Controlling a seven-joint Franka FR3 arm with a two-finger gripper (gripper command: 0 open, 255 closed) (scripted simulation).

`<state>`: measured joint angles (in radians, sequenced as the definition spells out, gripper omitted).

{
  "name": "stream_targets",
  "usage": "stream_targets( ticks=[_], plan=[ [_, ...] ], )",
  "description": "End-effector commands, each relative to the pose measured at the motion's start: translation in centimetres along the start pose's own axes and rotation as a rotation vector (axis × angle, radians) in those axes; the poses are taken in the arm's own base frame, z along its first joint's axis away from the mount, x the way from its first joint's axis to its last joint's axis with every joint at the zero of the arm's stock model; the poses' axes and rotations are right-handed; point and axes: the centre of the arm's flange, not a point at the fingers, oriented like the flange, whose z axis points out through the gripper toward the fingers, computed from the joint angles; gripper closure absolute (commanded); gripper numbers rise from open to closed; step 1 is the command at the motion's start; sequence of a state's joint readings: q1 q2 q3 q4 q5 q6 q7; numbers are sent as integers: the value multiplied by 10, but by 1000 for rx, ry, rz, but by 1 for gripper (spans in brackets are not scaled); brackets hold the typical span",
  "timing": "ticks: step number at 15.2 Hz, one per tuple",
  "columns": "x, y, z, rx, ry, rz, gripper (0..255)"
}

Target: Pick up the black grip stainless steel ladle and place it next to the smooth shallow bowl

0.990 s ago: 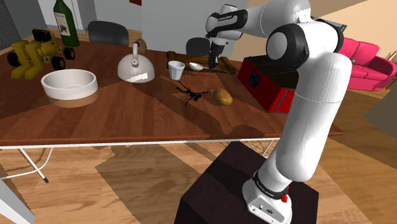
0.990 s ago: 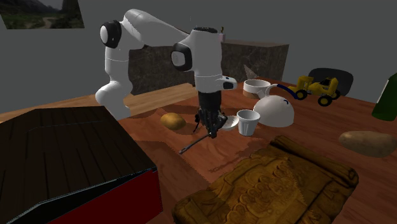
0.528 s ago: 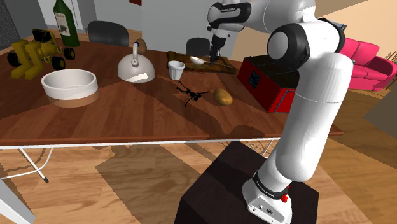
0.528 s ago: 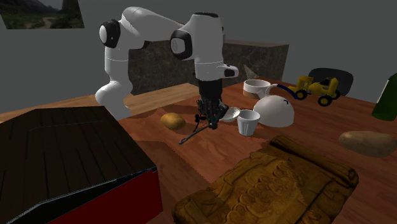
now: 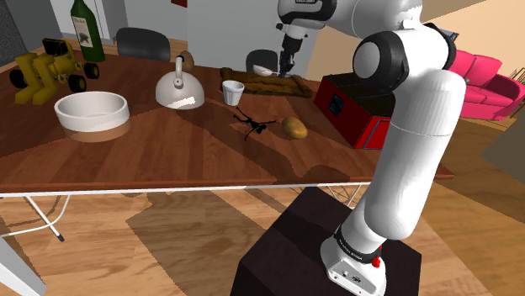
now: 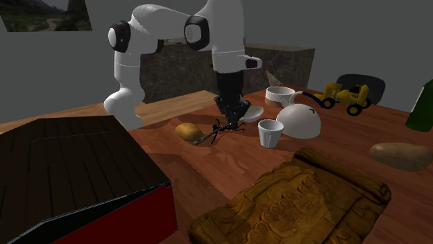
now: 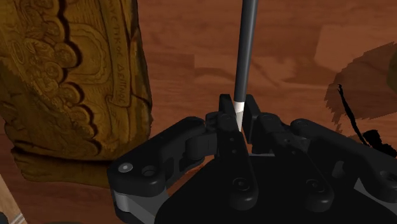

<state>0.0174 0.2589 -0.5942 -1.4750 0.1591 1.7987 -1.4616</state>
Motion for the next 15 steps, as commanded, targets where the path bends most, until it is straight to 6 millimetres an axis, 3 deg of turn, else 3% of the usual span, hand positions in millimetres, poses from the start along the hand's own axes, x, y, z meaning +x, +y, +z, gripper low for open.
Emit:
stream_targets(
  ticks=[1,15],
  plan=[
    [0,1,-7,0,0,0,255],
    [132,-128,-18,0,0,0,255]
  ],
)
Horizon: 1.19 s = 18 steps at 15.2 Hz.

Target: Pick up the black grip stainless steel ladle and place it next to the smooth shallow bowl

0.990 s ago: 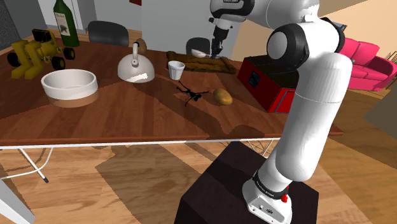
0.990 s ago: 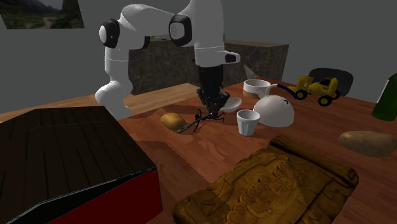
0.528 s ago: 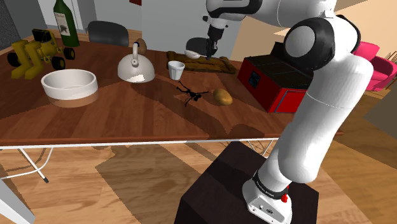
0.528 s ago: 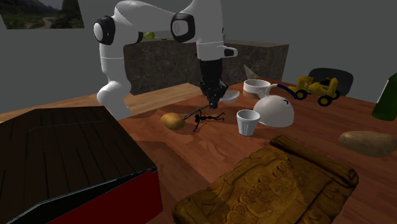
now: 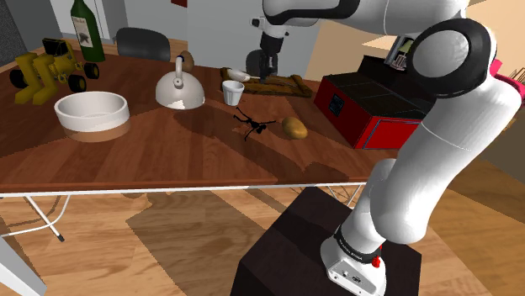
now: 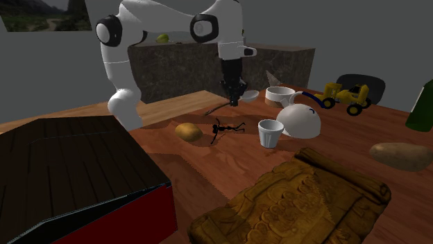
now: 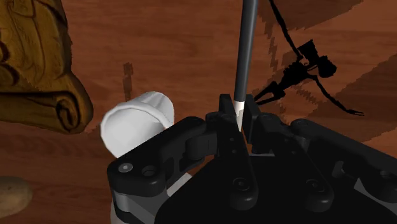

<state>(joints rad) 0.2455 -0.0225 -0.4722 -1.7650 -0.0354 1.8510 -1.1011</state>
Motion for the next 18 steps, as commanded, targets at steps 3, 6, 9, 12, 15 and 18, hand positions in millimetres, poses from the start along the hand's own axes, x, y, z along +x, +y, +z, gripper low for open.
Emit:
stream_targets(
  ticks=[3,6,9,12,15,18],
  plan=[
    [39,-40,-2,-1,0,1,255],
    [67,-67,-4,-1,0,1,255],
    [95,-95,-7,-1,0,1,255],
    [124,-123,-9,-1,0,1,255],
    [152,-150,-11,-1,0,1,255],
    [180,-178,-13,-1,0,1,255]
  ],
)
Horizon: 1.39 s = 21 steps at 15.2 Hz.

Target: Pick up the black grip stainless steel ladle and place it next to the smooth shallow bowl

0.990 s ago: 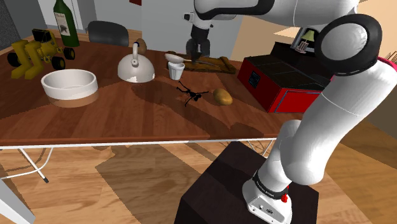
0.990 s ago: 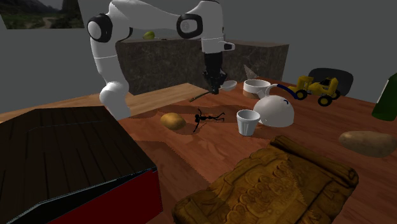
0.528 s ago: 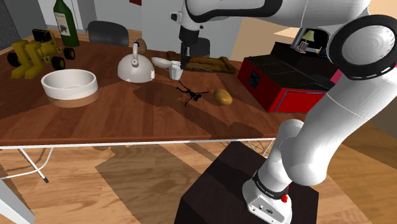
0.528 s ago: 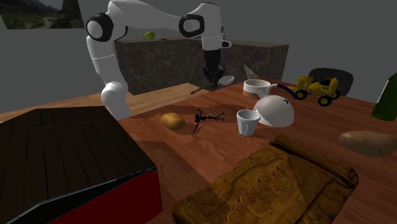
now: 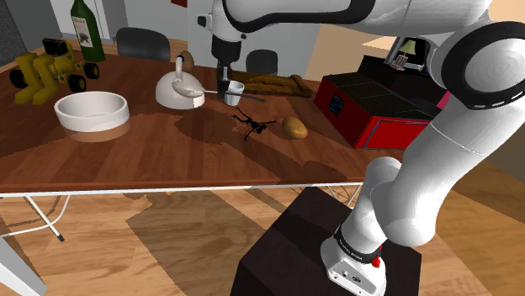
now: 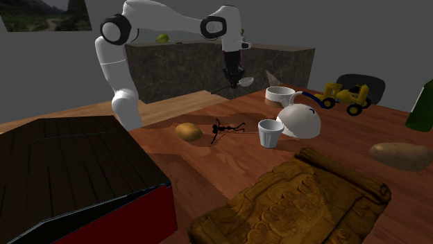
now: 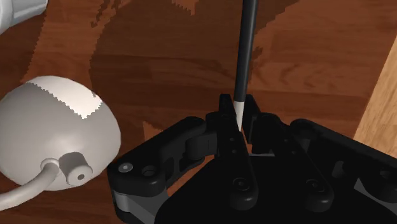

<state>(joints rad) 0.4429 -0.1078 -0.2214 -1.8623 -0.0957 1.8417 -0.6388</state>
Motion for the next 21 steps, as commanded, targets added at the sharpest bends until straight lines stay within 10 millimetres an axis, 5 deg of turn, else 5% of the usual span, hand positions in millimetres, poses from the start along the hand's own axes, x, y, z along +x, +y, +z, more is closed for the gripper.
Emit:
stream_targets(
  ticks=[1,16,21],
  plan=[
    [21,-17,-2,0,0,2,255],
    [162,-155,-13,0,0,2,255],
    [162,-158,13,0,0,2,255]
  ],
)
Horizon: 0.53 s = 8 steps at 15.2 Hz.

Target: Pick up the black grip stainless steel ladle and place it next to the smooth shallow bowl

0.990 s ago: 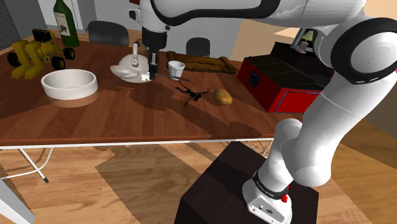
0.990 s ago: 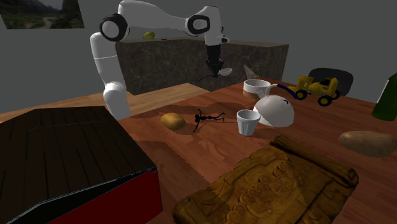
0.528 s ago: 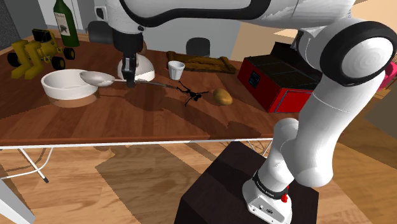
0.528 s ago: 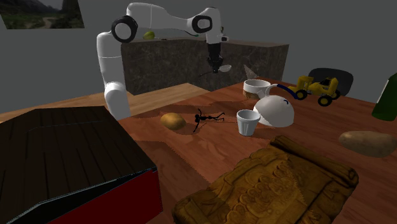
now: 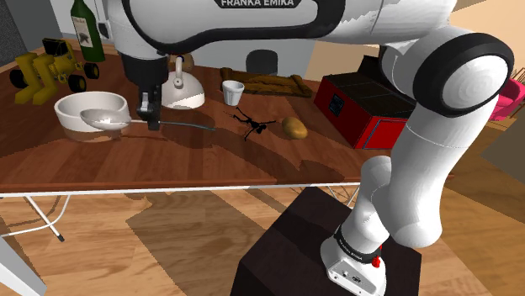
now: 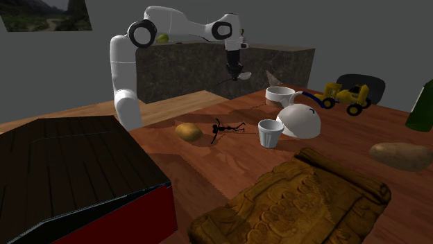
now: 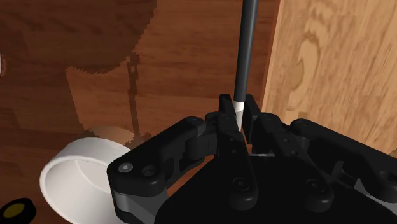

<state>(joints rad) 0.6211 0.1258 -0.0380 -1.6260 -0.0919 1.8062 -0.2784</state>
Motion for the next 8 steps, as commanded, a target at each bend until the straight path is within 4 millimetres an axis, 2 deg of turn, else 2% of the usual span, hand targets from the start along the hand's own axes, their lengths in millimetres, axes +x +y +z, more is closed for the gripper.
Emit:
stream_targets(
  ticks=[1,8],
  plan=[
    [0,-2,10,0,1,0,255],
    [0,-6,47,0,1,0,255]
  ],
)
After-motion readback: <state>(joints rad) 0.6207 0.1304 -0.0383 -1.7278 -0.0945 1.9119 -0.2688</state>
